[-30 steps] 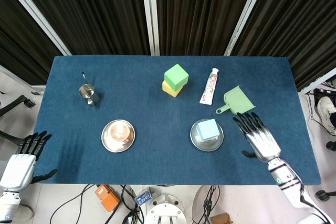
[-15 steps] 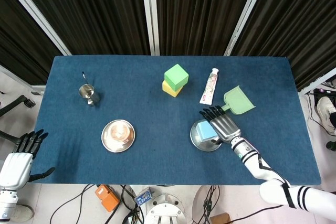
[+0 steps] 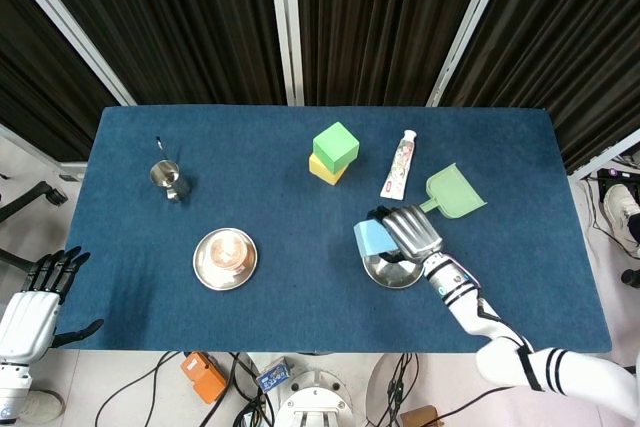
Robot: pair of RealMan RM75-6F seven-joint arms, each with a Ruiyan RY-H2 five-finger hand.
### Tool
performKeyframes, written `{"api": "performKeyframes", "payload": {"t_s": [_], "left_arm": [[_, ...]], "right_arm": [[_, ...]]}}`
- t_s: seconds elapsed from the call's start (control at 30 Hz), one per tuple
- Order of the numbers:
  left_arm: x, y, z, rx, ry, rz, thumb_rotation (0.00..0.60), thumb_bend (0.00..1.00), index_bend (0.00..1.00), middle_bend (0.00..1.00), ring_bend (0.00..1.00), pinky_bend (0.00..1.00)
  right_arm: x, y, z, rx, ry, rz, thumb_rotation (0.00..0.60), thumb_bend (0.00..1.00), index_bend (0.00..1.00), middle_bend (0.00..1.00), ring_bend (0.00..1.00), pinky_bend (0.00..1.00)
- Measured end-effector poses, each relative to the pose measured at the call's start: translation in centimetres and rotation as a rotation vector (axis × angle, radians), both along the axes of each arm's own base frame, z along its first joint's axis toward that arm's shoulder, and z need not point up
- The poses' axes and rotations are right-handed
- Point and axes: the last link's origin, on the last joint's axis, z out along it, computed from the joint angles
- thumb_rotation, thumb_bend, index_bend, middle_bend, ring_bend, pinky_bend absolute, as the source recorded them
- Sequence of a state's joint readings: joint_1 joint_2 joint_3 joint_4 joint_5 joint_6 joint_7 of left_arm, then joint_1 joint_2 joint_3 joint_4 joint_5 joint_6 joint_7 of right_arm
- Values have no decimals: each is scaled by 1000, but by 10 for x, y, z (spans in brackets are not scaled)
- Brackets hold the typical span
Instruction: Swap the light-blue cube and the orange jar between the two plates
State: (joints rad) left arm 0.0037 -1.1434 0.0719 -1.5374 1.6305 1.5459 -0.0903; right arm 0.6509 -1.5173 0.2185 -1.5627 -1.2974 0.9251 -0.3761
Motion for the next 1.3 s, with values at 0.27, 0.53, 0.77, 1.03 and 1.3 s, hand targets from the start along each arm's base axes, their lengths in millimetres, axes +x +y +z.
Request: {"api": "performKeyframes", "payload": {"t_s": [0.27,0.53,0.77,1.03,1.3], "left_arm": [[-1,2,0,-9,2,3,600,82,81,30,0,44],[-3,2,2,-20,-3,1,600,82,81,30,0,44],[-2,1,-3,-43,3,-6,600,80,81,30,0,44],[5,6,-14,-48,-27,-62,600,80,81,23,0,44],[28,36,-47,-81,-223,-158,600,84,81,19,0,55]], "right_arm": [[70,-16,-49,-16,-3,71,600,489,577,569,529,590],[94,-24,-100,65,84,33,600,434,11,150,143,303],[87,-17,-87,99,95,17,544,199,0,0,0,96],[57,12,-22,21,73,87,521,196,0,0,0,0],[-63,87,72,-252,95,42,520,196,0,0,0,0]]}}
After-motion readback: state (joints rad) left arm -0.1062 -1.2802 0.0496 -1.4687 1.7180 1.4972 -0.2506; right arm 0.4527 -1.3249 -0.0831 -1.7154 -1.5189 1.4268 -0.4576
